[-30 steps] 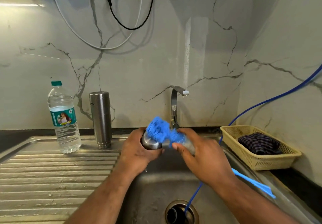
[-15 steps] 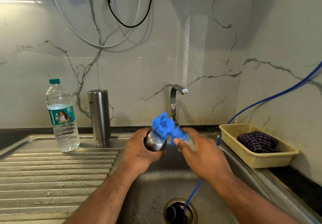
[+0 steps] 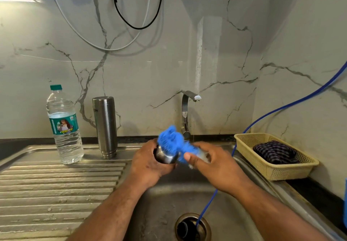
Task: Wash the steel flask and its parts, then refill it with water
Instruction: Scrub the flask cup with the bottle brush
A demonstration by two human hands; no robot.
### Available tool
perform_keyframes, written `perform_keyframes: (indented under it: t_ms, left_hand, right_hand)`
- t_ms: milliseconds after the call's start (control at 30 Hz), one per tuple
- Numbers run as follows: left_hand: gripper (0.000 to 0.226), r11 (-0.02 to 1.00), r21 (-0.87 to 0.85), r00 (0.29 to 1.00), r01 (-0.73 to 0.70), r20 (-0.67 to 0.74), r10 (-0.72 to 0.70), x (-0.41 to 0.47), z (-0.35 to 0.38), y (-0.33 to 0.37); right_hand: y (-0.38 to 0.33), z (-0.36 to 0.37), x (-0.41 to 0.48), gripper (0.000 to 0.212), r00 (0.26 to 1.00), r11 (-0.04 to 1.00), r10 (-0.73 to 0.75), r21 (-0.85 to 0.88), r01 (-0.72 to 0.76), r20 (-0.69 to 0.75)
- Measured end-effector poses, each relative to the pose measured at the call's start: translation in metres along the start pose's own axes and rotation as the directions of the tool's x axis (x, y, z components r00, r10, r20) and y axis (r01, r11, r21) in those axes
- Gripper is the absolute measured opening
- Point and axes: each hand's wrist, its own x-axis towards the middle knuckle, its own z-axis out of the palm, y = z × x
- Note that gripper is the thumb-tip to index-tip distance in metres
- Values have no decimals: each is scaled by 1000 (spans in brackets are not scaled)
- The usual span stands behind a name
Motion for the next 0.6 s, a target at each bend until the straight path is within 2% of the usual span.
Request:
perform_keyframes:
  t_ms: [67,167,267,300,367,400,467,500,600]
  left_hand:
    - [57,999,-30,1000,17,16,-17,1,0,-1]
    - [62,1000,-19,1000,19,-2,-19,1,1,-1]
    - [55,998,-51,999,34,18,-34,0,0,-1]
    - [55,998,-50,999,30,22,-29,0,1,-1]
    - [63,999,-34,1000,10,6,-10,0,1,-1]
    - [64,999,-32,1000,13,3,-12,0,1,-1]
    - [59,997,-60,999,39,25,-38,0,1,-1]
    - [58,997,-63,999,38,35,-36,0,1,-1]
    - [64,1000,-28,1000,-5,18,5,0,1,1]
  right_hand:
    - [-1,2,-2,48,996,999,-33,42,29,88]
    - [0,-1,0,50,997,999,-8,-44,4,-80]
    - [-2,3,-3,52,997,999,-41,7,41,68]
    - [-3,4,-3,50,998,999,-35,-9,36,54]
    - [-2,-1,-2,48,997,998,-12,-70,6,-75]
    - [-1,-2,-1,48,997,997,-20,-72,15,-76]
    - [0,-2,-1,51,998,999,-50,-9,50,41]
    - [1,-2,-1,52,997,998,-55,-6,55,54]
    - [2,-6,1,48,994,996,-35,-87,26,-101]
